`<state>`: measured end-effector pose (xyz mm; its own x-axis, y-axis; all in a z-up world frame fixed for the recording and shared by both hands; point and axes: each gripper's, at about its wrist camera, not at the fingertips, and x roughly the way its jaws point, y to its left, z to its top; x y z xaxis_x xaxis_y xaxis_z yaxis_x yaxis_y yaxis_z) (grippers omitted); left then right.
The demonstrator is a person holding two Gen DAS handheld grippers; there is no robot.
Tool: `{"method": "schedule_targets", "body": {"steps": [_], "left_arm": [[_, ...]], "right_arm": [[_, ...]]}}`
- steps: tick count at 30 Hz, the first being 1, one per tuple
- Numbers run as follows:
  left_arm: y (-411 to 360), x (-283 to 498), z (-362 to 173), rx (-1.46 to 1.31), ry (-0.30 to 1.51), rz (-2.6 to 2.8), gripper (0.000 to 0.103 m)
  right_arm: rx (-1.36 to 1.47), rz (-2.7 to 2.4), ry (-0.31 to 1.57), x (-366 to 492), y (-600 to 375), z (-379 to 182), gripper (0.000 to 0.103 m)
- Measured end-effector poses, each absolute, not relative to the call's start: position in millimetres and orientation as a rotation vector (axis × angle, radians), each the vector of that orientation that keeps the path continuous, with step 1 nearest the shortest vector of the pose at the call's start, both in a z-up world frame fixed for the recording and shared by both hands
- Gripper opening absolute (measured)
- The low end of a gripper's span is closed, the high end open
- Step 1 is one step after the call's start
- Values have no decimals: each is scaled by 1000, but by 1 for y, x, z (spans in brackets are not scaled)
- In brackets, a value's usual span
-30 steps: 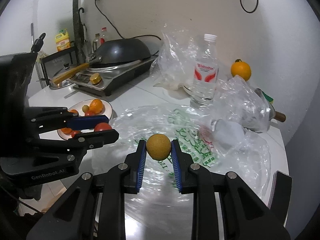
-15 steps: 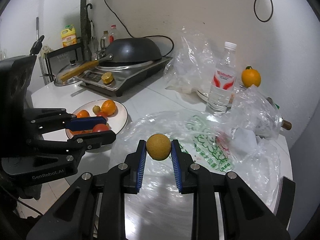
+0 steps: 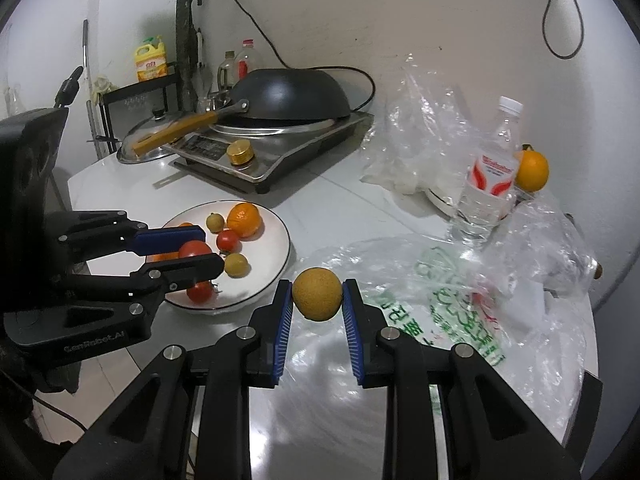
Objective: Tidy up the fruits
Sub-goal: 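Carry the yellow fruit to the plate with the right tool while the left tool carries the tomato, then lower the yellow fruit and tomato onto the plate and open both tools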
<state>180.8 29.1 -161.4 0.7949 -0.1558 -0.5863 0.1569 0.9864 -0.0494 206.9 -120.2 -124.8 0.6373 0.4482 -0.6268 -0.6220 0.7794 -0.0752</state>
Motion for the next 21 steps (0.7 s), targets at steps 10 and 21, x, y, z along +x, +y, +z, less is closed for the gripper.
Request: {"method": "schedule_targets", "body": {"steps": [10,21], "left_arm": [[61,196,-180,-21,660,-121,29],[94,216,-198,-48,690,-74,29]], "right_arm": [[-326,666,666,224,-87,-143,27],[-346,706,708,247,-59,-162,27]]}}
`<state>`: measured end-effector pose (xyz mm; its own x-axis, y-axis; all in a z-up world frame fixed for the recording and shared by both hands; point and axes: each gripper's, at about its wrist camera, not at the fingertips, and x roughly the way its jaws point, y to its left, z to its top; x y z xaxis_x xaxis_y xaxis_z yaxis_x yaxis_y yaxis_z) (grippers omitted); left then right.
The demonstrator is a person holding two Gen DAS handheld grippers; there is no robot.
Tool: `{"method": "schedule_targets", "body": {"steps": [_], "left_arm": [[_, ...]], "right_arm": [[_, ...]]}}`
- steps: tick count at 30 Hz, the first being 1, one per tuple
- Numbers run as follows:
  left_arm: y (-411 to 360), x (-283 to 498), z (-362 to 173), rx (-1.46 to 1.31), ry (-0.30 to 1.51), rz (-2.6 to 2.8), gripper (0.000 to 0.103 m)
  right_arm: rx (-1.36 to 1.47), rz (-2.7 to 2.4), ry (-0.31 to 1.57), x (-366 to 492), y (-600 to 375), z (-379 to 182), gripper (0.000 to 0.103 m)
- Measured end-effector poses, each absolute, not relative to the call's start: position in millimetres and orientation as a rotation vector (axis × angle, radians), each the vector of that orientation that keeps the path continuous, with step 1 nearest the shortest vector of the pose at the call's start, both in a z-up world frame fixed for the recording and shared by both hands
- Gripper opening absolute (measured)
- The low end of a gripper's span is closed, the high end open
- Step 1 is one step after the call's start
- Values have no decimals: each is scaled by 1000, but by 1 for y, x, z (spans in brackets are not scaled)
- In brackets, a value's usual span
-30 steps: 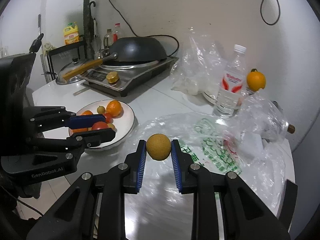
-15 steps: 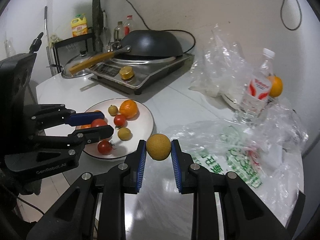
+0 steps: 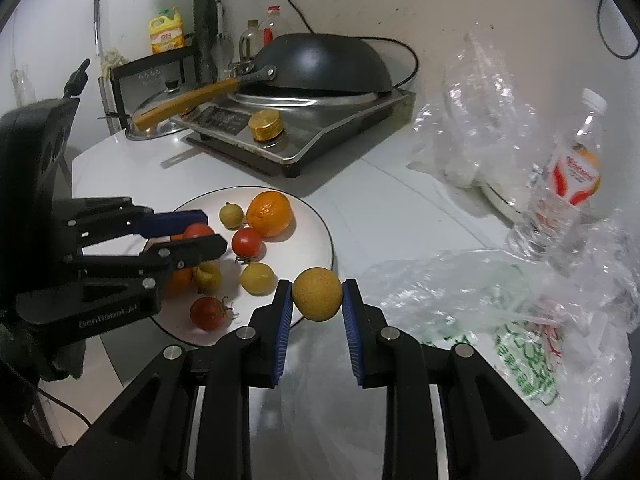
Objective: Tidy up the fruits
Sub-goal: 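Lower the yellow fruit and tomato onto the plate and open both tools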
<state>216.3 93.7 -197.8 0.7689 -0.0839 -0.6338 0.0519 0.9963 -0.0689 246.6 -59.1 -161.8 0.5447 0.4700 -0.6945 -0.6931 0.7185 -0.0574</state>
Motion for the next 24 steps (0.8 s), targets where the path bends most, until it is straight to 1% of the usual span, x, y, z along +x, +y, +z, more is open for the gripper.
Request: {"method": "schedule_targets", "body": {"steps": [10,24], "left_arm": [[101,229,-208,-68,707,-81,29],[98,236,-216,-27,705,-110,30]], "right_arm": [[-360,726,738,260,-40,-176,27],[-390,720,780,280,-18,-194,27]]}}
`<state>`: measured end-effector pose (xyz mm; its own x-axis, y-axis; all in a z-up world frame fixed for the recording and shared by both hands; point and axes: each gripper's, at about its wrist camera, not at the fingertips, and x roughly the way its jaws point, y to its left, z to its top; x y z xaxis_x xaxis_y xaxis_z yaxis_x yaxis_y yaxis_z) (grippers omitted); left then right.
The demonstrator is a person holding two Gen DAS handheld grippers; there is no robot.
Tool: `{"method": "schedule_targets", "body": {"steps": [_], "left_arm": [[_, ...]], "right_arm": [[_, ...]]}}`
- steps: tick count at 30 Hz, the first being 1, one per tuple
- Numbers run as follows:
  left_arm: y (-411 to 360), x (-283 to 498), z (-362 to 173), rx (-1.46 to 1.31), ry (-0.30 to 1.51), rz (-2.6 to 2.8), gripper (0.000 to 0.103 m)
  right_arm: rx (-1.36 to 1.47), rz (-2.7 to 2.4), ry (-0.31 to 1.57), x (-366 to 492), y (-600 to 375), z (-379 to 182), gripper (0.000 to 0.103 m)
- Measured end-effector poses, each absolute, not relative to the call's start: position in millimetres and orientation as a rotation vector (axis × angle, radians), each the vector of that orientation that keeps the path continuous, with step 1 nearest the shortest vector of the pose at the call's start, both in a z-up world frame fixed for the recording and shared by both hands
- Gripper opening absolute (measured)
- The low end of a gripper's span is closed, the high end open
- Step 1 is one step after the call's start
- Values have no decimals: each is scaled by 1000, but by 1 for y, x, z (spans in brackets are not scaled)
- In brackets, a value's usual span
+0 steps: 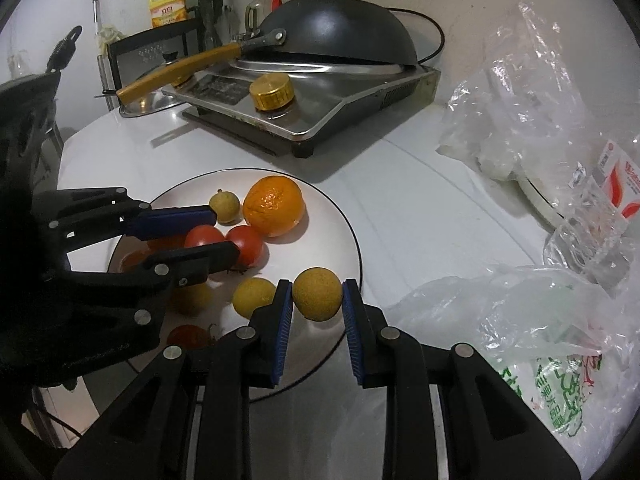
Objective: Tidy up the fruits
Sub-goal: 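Lower the yellow fruit and tomato onto the plate and open both tools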
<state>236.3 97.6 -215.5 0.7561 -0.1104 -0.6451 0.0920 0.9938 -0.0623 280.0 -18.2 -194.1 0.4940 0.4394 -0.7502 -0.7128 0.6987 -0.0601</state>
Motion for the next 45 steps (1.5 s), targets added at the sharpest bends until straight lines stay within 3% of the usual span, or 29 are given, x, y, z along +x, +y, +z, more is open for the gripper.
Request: {"method": "schedule_targets", "body": {"steps": [28,32,35,41,45], "left_arm": [[105,220,-207,-61,678,-96,33],[102,217,-204,-50,678,-83,37],[102,214,-200,-60,673,-76,50],[96,206,-191,-53,658,-68,50],[93,200,-184,-51,652,-55,50]], "right_arm": [[-361,719,813,287,-7,-202,27],[-356,714,805,283,-10,-198,27],[-355,707,800,279,-15,-195,27],[-349,691,784,271,-24,-187,29],[-333,685,769,264,-32,-179,40]]}}
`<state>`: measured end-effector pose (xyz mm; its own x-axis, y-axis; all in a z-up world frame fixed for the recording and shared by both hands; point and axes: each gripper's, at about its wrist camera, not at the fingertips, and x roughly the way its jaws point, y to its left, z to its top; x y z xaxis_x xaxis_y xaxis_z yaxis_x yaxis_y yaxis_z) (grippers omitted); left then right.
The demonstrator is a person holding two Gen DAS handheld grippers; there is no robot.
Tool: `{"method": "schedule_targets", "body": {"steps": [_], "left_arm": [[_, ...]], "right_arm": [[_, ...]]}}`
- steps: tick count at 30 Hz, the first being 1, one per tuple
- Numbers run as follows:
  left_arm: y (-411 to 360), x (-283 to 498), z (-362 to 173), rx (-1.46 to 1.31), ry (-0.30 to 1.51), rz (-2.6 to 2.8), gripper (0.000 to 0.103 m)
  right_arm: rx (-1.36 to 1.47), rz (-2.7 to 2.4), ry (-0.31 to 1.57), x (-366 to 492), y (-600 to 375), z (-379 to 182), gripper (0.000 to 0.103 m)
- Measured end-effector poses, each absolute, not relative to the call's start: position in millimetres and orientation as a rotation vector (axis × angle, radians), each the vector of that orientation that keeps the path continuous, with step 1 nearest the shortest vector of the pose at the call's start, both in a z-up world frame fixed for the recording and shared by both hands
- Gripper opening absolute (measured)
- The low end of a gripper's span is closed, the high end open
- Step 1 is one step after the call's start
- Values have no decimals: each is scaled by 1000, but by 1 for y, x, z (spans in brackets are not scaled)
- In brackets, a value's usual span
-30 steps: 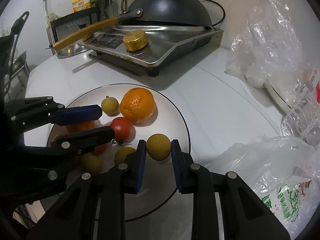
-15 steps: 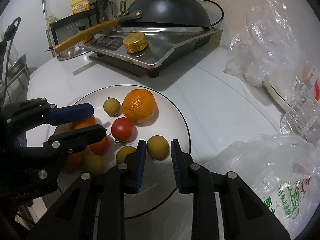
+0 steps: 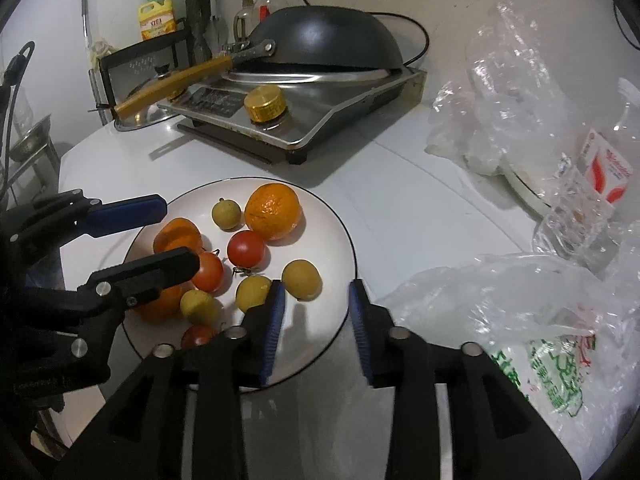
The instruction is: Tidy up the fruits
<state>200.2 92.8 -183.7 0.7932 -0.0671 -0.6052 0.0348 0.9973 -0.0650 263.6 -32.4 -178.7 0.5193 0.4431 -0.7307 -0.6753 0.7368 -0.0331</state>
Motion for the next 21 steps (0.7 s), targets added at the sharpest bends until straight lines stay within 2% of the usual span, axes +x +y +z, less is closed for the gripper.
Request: {"method": "schedule_targets", "body": {"steps": [7,8,9,11,21], "left_arm": [[85,190,-168,-56,631,-42,53],[83,188,-166,-56,627,-43,61],[80,187,-164,-55,624,-45,76],[74,184,-160,-60,613,-55,84],[36,178,-147,-59,589,-93,85]], "right_arm": [[-314,673,734,252,-50,-164,40],[-311,669,731,250,-54,-162,40],[-310,665,730,249,-57,-161,40],[-306,655,721,246,-65,-157,41],[-276,594,695,231,-112,-143,44]]}}
